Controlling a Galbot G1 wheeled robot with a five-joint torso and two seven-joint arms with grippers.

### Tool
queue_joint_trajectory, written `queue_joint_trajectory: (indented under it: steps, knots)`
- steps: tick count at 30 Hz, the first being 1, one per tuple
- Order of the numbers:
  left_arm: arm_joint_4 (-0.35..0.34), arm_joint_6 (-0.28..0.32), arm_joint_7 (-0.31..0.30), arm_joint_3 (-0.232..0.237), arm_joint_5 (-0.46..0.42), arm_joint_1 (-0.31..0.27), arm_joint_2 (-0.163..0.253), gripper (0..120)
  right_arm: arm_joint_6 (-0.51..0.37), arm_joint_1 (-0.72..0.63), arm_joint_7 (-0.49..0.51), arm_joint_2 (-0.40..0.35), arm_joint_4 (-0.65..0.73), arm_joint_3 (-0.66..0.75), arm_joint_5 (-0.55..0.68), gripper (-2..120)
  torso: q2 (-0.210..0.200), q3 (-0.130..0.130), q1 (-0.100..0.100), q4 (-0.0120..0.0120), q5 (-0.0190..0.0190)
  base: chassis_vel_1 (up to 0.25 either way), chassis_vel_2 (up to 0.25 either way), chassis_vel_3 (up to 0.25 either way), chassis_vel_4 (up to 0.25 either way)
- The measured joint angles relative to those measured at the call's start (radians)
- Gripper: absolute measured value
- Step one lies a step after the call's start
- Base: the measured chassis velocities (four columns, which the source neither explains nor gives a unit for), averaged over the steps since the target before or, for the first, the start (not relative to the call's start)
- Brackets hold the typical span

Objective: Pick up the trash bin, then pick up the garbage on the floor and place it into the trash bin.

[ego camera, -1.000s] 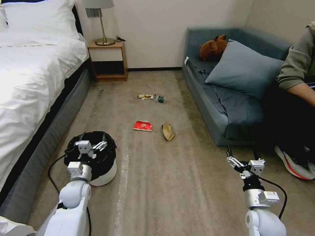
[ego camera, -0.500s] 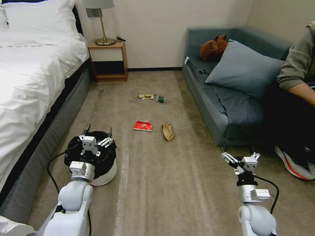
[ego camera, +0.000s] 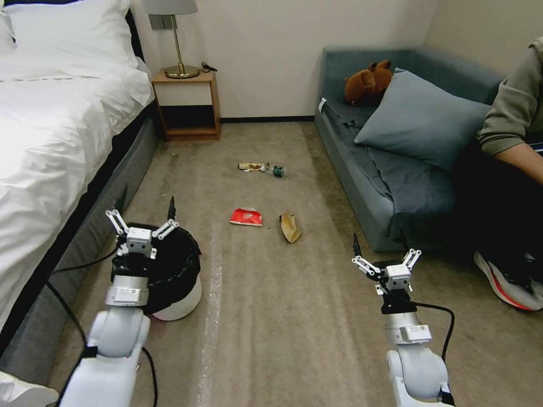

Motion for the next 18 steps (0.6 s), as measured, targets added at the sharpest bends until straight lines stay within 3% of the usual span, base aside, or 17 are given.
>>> queue_joint_trajectory:
  steps: [5,6,11,12,13,14,15,16,18]
  knots:
    - [-0.001,-0.008,0.004,-0.002,0.007,0.008,0.009,100,-0.029,-0.022,0.057,-0.005,0.055,-0.015,-0.004,100,0.000,0.000,0.000,0.0001,0.0000,0.000,0.000,0.000,0.000]
    - [-0.003,-0.006,0.033,0.005,-0.017,0.021,0.018,100,-0.032,-0.031,0.063,-0.007,0.079,-0.021,0.011,100,0.000,0.000,0.000,0.0000,-0.0001,0.000,0.000,0.000,0.000]
    - [-0.046,0.037,0.070,0.024,-0.085,0.053,0.039,100,-0.038,-0.052,0.009,-0.013,0.121,0.004,0.035,100,0.000,0.000,0.000,0.0004,-0.0001,0.000,0.000,0.000,0.000]
    - [-0.053,0.029,0.072,0.028,-0.110,0.041,0.038,100,-0.077,-0.074,-0.028,-0.020,0.142,-0.007,0.131,100,0.000,0.000,0.000,0.0003,0.0000,0.000,0.000,0.000,0.000]
    - [-0.053,0.029,0.072,0.028,-0.110,0.041,0.038,100,-0.077,-0.074,-0.028,-0.020,0.142,-0.007,0.131,100,0.000,0.000,0.000,0.0003,0.0000,0.000,0.000,0.000,0.000]
    - [-0.052,0.007,0.099,0.023,-0.111,0.023,0.035,100,-0.145,-0.100,-0.018,-0.032,0.172,-0.047,0.237,100,0.000,0.000,0.000,0.0000,0.0002,0.000,0.000,0.000,0.000]
    - [-0.052,0.007,0.099,0.023,-0.111,0.023,0.035,100,-0.145,-0.100,-0.018,-0.032,0.172,-0.047,0.237,100,0.000,0.000,0.000,0.0000,0.0002,0.000,0.000,0.000,0.000]
    - [-0.047,-0.017,0.120,0.012,-0.101,-0.003,0.029,100,-0.221,-0.128,0.024,-0.041,0.211,-0.092,0.338,100,0.000,0.000,0.000,0.0000,0.0001,0.000,0.000,0.000,0.000]
    - [-0.046,-0.022,0.119,0.007,-0.098,-0.017,0.025,100,-0.256,-0.139,0.043,-0.041,0.229,-0.109,0.376,100,0.000,0.000,0.000,-0.0002,0.0000,0.000,0.000,0.000,0.000]
